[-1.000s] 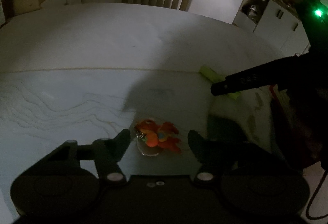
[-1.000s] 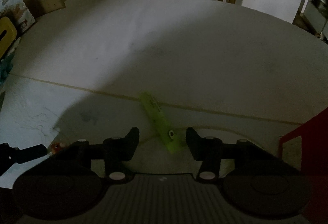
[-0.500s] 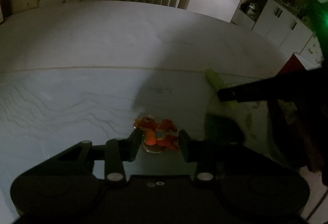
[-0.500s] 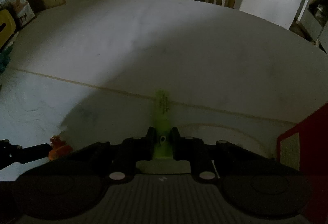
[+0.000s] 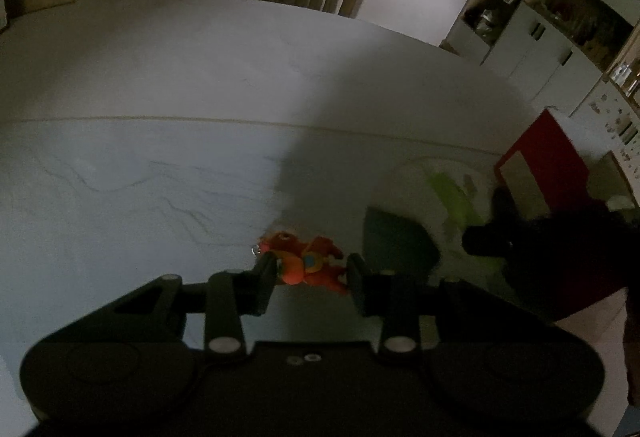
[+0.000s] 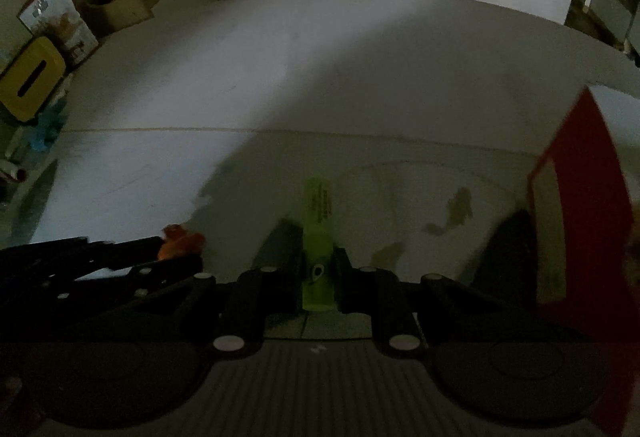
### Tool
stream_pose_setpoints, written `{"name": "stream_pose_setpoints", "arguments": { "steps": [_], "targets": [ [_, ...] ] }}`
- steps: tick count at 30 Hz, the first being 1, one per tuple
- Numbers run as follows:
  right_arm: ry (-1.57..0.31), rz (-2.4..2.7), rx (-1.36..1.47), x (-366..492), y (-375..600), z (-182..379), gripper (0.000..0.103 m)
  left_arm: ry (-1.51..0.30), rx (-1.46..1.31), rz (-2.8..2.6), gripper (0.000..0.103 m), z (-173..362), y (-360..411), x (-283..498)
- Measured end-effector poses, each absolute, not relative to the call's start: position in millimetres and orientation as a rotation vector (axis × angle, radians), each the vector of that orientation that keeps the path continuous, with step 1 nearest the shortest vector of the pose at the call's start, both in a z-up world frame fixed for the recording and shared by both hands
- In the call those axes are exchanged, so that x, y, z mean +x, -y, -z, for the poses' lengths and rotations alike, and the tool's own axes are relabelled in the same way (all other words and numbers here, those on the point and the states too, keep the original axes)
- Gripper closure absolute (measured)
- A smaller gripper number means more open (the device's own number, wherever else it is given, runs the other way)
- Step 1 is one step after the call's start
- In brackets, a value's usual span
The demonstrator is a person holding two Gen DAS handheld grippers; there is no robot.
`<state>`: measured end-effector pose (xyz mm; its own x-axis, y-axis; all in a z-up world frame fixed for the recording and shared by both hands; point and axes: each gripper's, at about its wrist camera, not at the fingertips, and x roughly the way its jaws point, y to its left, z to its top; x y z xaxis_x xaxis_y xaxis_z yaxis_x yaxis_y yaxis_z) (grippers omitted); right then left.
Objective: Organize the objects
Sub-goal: 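Grasp the orange toy keychain with the left gripper while the right grasps the green tube, then carry the orange toy and green tube with both grippers into the shoebox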
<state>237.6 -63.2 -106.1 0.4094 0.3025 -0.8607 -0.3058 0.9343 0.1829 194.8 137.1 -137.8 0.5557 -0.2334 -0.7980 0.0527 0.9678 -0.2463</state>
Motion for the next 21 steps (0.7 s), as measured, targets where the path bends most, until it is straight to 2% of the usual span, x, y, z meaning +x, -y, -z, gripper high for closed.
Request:
{"name": "stream_pose_setpoints", "arguments": {
  "steps": [11, 21],
  "targets": [
    [-1.061, -0.394, 0.046, 193.3, 99.0, 71.8, 0.087, -0.923, -0.235, 0.215, 0.067, 94.4, -107.0, 167.3],
    [-0.987, -0.414, 0.082, 169.7, 153.6, 35.0, 0.087, -0.826, -0.210, 0.301, 0.067, 46.1, -41.2, 152.6]
  ]
}}
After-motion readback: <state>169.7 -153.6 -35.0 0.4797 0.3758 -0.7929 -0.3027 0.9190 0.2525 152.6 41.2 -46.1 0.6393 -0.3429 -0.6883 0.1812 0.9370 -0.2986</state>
